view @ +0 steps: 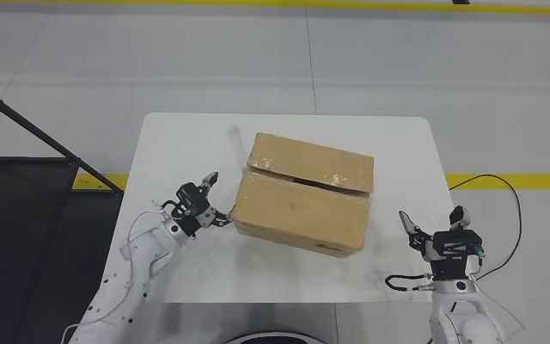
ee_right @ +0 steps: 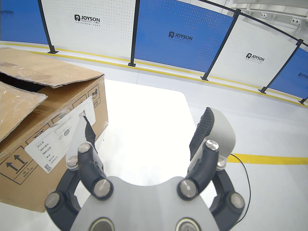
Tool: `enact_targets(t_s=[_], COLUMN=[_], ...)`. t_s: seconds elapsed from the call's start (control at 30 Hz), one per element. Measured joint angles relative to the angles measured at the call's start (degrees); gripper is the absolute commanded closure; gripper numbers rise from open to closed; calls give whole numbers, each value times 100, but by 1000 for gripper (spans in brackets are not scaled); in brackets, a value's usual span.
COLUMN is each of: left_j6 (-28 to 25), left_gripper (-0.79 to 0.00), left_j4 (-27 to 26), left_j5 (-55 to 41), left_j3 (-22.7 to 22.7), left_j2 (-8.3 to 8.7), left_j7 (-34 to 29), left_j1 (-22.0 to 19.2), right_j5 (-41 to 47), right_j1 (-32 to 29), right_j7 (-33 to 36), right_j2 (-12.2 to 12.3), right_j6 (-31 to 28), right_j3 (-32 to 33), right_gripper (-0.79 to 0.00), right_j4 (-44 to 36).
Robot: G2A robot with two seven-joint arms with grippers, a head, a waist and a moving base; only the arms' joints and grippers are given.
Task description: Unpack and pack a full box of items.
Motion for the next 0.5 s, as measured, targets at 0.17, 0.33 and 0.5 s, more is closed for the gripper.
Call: enact_targets(t_s=[0.17, 0.33, 0.5], left_j6=[99, 267, 348], left_gripper=[-785, -785, -785], left_j4=[-134, -330, -528], left_j5=[98, 228, 355], left_j3=[53, 136, 166], left_j2=[5, 4, 17], left_j7=[9, 9, -4], left_j1=[142, 314, 472], right_j5=[0, 0, 0], right_j1=[0, 0, 0], right_j7=[0, 0, 0], right_j2=[0, 0, 0], right_j6=[0, 0, 0], right_j3=[0, 0, 0], right_gripper=[-785, -785, -785], right_j4=[0, 0, 0])
